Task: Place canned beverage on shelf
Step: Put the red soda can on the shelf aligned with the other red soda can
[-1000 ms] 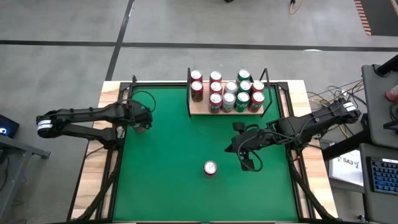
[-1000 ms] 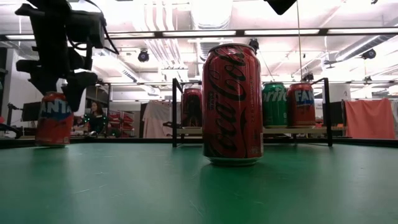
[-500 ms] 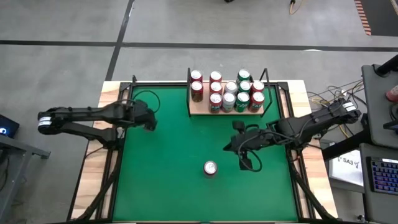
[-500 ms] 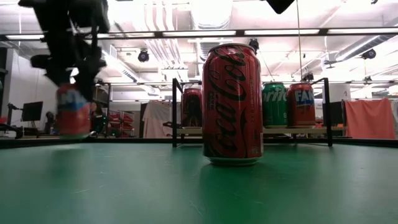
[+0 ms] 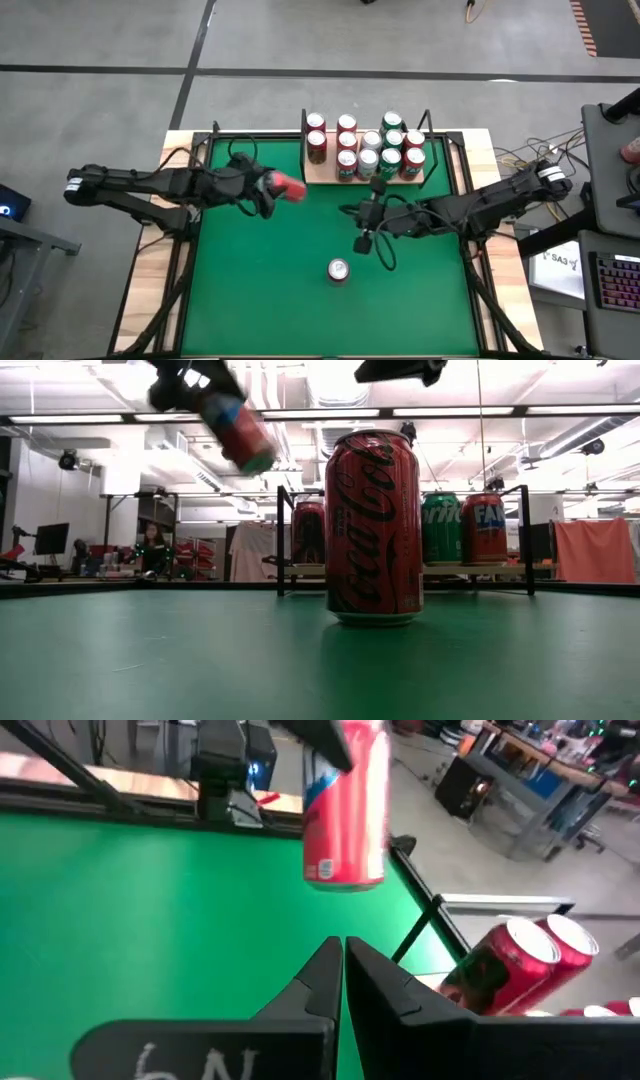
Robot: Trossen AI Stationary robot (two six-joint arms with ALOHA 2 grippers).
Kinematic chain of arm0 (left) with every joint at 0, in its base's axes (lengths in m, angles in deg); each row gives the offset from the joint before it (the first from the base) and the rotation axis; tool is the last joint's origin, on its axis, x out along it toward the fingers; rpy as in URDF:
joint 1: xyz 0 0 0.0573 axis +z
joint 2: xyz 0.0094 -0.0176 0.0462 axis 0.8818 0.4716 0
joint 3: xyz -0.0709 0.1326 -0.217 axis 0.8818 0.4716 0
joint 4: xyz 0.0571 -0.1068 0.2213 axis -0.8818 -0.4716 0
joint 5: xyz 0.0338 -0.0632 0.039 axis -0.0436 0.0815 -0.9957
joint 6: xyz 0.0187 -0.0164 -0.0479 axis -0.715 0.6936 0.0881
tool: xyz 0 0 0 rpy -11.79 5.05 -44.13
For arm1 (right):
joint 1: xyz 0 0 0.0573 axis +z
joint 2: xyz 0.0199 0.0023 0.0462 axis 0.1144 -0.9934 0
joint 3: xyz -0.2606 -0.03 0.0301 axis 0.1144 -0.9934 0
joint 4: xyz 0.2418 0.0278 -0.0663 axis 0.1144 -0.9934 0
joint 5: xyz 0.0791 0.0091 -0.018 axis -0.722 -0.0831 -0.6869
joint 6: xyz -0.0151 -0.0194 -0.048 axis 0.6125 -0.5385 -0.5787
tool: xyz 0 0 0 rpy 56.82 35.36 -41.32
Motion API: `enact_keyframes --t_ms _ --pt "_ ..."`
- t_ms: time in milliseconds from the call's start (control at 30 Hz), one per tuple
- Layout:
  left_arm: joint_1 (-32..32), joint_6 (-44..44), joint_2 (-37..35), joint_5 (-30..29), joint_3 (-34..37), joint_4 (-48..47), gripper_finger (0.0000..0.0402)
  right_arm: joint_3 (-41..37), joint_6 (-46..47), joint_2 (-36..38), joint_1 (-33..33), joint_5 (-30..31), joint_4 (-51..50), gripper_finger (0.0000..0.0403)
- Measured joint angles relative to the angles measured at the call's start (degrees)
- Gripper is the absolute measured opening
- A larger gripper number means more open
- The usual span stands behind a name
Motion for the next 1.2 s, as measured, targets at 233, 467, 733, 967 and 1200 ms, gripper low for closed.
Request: enact_keyframes --t_ms 233,467,733,967,1200 --pt "-2.5 -10.5 4.0 0.0 -0.5 14.8 0.0278 5.3 -4.7 -5.6 -0.9 0.4 1.5 0.0035" --pt "-2.5 -14.2 7.5 -0.2 -0.5 20.3 0.0279 12.0 -1.6 -7.4 -1.2 5.1 -7.1 0.0156" --pt "-2.5 -15.8 9.1 -0.1 -0.5 24.5 0.028 13.6 0.9 -7.6 -3.4 4.3 -11.1 0.0314" --pt "-2.5 -17.5 9.9 -0.1 -0.5 29.5 0.028 13.5 0.8 -7.6 -4.8 1.5 -12.0 0.0368" --pt "-2.5 -18.1 11.6 1.8 -0.6 33.1 0.028 13.4 -0.8 -7.6 -6.2 0.8 -11.8 0.0368"
